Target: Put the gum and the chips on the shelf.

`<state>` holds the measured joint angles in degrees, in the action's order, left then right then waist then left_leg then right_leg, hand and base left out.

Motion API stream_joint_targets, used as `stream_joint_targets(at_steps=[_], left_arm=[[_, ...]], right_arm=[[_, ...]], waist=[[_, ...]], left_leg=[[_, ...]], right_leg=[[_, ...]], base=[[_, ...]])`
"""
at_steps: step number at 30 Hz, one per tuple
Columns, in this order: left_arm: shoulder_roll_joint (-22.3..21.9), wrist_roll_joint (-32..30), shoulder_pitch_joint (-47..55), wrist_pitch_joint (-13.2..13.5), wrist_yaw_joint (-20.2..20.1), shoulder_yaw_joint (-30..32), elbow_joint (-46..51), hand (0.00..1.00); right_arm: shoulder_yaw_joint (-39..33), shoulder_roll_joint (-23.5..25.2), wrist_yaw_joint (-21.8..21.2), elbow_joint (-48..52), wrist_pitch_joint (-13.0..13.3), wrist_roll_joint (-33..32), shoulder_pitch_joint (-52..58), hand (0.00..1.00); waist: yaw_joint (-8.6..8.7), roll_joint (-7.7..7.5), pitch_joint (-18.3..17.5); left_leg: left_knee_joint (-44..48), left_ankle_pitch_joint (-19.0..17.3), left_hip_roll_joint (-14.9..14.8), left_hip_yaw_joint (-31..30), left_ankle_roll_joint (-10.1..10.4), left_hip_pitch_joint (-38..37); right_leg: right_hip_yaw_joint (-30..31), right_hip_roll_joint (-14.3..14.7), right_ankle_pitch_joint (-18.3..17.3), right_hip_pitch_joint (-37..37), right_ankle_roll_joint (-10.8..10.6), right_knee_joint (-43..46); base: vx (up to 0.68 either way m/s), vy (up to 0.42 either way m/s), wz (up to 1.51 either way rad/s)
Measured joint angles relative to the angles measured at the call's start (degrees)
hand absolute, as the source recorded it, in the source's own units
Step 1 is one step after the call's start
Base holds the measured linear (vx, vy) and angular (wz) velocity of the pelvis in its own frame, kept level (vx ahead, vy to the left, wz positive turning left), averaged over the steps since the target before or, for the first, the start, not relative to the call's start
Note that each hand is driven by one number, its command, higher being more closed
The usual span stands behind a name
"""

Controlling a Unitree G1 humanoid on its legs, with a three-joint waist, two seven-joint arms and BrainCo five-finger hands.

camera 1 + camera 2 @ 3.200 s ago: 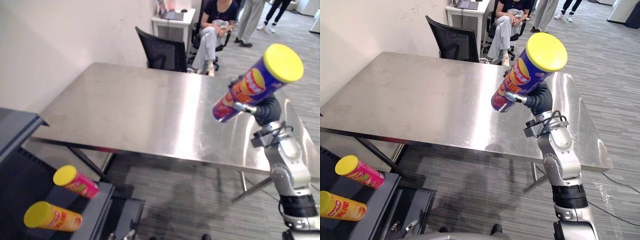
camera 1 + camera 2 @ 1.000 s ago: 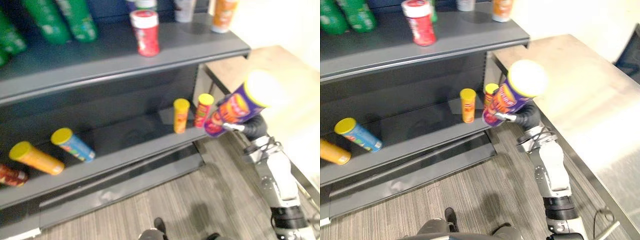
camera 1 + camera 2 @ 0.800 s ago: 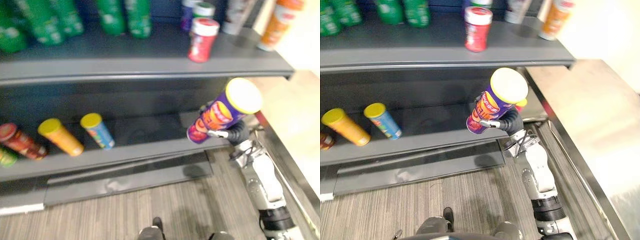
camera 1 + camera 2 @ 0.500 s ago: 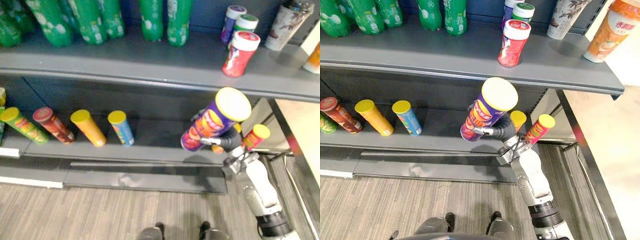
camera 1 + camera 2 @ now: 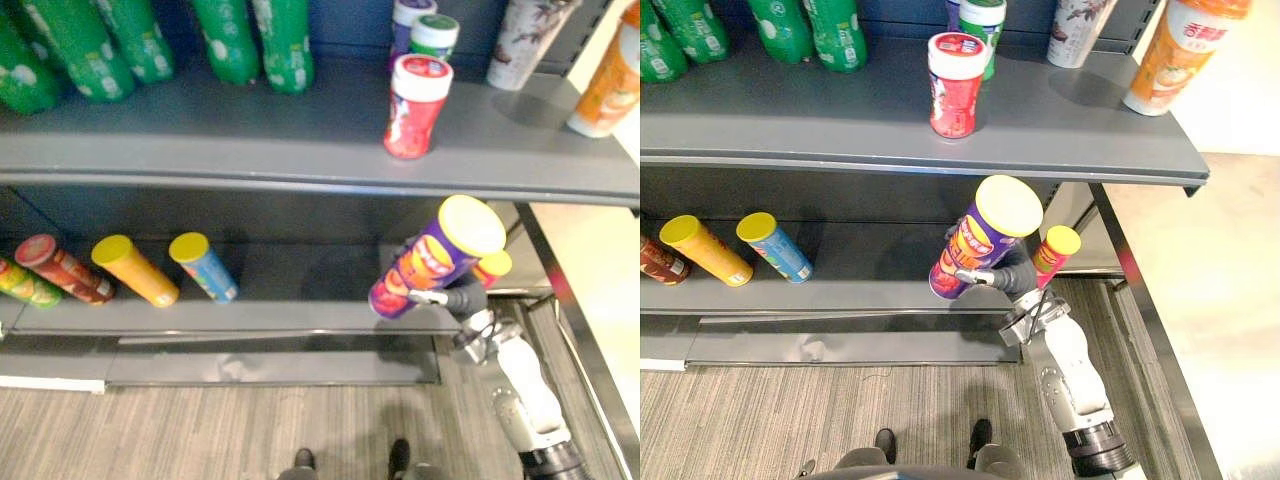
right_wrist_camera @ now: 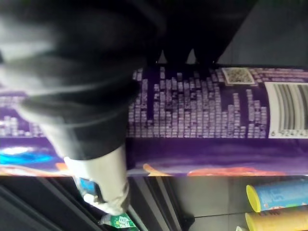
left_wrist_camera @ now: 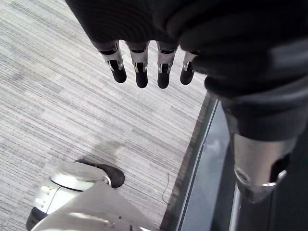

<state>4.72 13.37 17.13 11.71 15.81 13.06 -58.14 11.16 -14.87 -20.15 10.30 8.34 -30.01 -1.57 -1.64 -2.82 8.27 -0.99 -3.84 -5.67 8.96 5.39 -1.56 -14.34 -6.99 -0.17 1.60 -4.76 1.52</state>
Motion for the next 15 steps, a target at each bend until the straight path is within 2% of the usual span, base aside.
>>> stream_joint_targets(at_steps=[6,15], left_arm=[[1.2,-0.1,-0.1,0.3,0.1,-2.6,0.8,0.00],[1.4,0.7,-5.3,1.3,0.7,-5.0,1.2,0.00]], right_arm=[[3.7,0.2,-0.5,0.1,0.0,0.9,0.7,1.00],[14.3,-0.5,-1.8,-0.1,-0.1,3.2,-2.2,1.00]], waist=[[0.17,0.76,-1.2],[0.51,1.41,-1.3]], left_leg=[[-2.2,1.3,0.5,3.5,0.8,-2.0],[-4.6,2.5,0.6,4.5,0.0,-0.8]], right_leg=[[0.5,-0.5,0.3,-0.8,-0.4,-0.3],[1.4,-0.6,0.3,2.3,-0.4,1.4]], base=[[0.02,0.030,-0.02],[-0.03,-0.005,-0.03]])
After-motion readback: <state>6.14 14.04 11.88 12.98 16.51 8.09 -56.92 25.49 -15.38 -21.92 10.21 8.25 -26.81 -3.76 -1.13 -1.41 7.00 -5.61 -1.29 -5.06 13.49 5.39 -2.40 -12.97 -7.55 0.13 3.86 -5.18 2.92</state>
